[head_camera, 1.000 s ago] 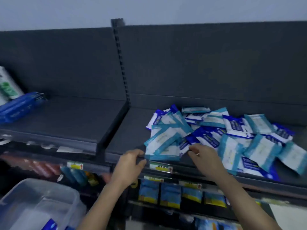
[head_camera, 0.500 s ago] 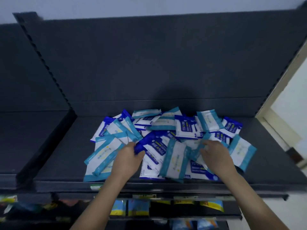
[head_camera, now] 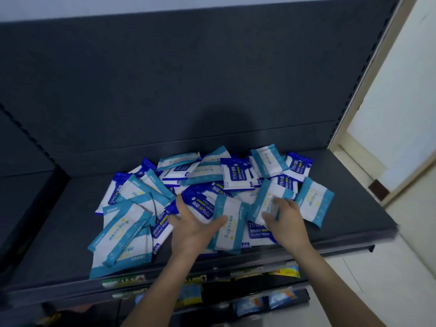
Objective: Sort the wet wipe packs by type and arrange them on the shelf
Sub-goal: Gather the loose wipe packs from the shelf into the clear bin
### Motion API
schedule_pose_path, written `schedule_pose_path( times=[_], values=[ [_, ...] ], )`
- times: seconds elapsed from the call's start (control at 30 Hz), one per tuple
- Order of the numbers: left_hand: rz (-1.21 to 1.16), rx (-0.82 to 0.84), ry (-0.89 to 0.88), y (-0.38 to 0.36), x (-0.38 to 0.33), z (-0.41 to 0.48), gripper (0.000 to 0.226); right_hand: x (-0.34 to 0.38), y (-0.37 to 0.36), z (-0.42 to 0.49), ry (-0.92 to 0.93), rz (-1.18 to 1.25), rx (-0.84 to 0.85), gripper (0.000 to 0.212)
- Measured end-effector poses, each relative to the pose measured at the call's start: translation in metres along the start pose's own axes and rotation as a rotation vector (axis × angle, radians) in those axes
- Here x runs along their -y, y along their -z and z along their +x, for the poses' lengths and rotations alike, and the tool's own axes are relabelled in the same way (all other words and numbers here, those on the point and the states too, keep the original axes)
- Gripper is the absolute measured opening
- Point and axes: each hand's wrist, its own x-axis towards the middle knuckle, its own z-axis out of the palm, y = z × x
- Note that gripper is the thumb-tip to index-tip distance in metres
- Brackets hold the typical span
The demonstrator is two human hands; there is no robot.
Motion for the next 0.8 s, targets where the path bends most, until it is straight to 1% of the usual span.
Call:
schedule_pose_path(
  times=[0.07,0.13,0.2,0.27,0.33,0.37,0.43,0.57,0.67,0.8],
  values=[
    [0.036,-0.029,-0.030,-0.004,0.000,0.002,0.132,0.000,0.001,0.001,-0.007,0.014,0.000,0.057],
    [-0.022,-0.064,-0.070,-0.002,0.007,0.006,0.135,0.001,0.001,0.000,-0.021,0.055,-0.024,0.061],
    [-0.099,-0.089,-0.095,0.002,0.011,0.007,0.136,0.002,-0.001,-0.004,-0.068,0.119,-0.102,0.062],
    [-0.164,-0.105,-0.085,0.006,0.011,0.008,0.131,0.000,-0.003,-0.006,-0.128,0.144,-0.185,0.056],
    [-0.273,-0.096,-0.031,0.010,0.012,0.012,0.123,-0.003,-0.005,-0.004,-0.172,0.121,-0.209,0.053],
    [-0.302,-0.089,-0.008,0.012,0.015,0.015,0.120,-0.003,-0.005,-0.002,-0.182,0.112,-0.202,0.053],
    [-0.285,-0.066,-0.008,0.014,0.019,0.018,0.113,0.000,-0.005,0.002,-0.217,0.107,-0.173,0.049],
    [-0.243,-0.016,-0.073,0.014,0.021,0.021,0.104,0.007,-0.010,0.011,-0.306,0.132,-0.092,0.051],
    [-0.207,-0.005,-0.135,0.016,0.020,0.021,0.103,0.011,-0.014,0.016,-0.284,0.253,-0.086,0.050],
    [-0.181,-0.059,-0.185,0.022,0.019,0.017,0.099,0.019,-0.007,0.013,-0.203,0.388,-0.071,0.041]
  ],
)
